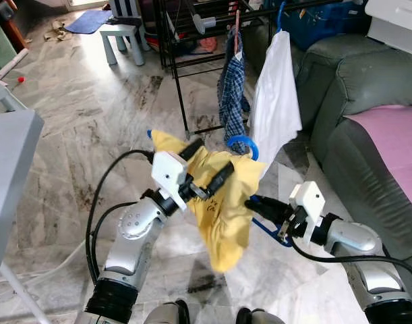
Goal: Hang hanger
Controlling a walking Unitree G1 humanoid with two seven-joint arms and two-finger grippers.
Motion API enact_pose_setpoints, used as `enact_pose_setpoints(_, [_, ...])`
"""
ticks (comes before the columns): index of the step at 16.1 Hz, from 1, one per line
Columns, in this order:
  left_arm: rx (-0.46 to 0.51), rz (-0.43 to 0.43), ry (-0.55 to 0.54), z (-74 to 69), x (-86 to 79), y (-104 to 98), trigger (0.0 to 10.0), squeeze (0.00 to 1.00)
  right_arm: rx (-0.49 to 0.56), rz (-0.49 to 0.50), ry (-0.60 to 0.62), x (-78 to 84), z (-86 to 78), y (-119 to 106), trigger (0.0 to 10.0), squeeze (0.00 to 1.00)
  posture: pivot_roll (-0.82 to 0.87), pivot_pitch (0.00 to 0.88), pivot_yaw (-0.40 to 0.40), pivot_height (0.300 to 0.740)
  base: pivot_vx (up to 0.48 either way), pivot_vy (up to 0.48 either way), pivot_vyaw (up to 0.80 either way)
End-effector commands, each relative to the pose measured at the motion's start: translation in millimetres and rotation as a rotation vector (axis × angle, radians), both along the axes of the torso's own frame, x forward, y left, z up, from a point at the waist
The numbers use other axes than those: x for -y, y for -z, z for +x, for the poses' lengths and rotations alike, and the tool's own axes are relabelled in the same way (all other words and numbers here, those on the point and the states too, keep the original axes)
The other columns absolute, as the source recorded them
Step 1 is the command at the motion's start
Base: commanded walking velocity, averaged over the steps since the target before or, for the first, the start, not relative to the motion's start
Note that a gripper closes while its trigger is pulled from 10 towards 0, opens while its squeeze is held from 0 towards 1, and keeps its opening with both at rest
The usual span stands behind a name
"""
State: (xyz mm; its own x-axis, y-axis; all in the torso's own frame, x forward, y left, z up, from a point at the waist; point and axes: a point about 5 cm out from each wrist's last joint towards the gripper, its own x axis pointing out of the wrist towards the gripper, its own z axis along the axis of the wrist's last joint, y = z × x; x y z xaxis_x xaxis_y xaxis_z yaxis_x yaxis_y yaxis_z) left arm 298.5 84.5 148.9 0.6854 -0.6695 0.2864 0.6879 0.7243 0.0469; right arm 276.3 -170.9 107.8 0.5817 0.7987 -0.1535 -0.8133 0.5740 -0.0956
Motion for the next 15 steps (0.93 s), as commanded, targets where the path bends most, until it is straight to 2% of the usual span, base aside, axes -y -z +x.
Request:
enact_pose_setpoints(1, [0.027, -0.023, 0.0, 0.7, -0.8, -10, 10.0, 1.0, 0.021, -0.004, -0.028, -5.1, -0.6, -1, 10.0, 0.0, -0.04, 0.138, 0.026, 0.74, 0.0, 0.0, 0.0])
enact_pose_setpoints(5, [0.073, 0.039, 0.049, -0.3, 2.7, -18, 10.0, 1.0, 0.023, -0.011, -0.036, -4.7, -2.1, 0, 10.0, 0.0, -0.05, 0.143, 0.032, 0.74, 0.0, 0.0, 0.0])
enact_pose_setpoints(6, [0.123, 0.147, 0.129, -5.5, 6.0, -21, 10.0, 1.0, 0.022, -0.009, -0.033, -3.8, -1.8, 1, 10.0, 0.0, -0.05, 0.144, 0.033, 0.74, 0.0, 0.0, 0.0])
enact_pose_setpoints(7, [0.149, 0.194, 0.17, -9.0, 7.4, -22, 10.0, 1.0, 0.021, -0.004, -0.028, -3.6, -1.2, 1, 10.0, 0.0, -0.05, 0.144, 0.033, 0.74, 0.0, 0.0, 0.0])
enact_pose_setpoints(10, [0.137, 0.215, 0.191, -10.0, 5.2, -21, 10.0, 1.0, 0.033, 0.027, 0.001, -7.5, 2.2, 0, 10.0, 0.0, -0.04, 0.145, 0.041, 0.74, 0.0, 0.0, 0.0])
enact_pose_setpoints(13, [0.095, 0.264, 0.171, -10.0, -6.9, -4, 10.0, 1.0, 0.063, 0.054, 0.043, -10.4, 4.6, -2, 10.0, 0.0, -0.04, 0.147, 0.045, 0.74, 0.0, 0.0, 0.0])
enact_pose_setpoints(14, [0.077, 0.352, 0.181, -10.0, -16.5, 9, 10.0, 1.0, 0.097, 0.048, 0.075, -5.6, 7.9, -7, 10.0, 0.0, -0.04, 0.152, 0.046, 0.74, 0.0, 0.0, 0.0])
enact_pose_setpoints(15, [0.067, 0.4, 0.185, -9.9, -22.6, 15, 10.0, 1.0, 0.122, 0.049, 0.098, -2.7, 10.6, -11, 10.0, 0.0, -0.05, 0.16, 0.046, 0.74, 0.0, 0.0, 0.0])
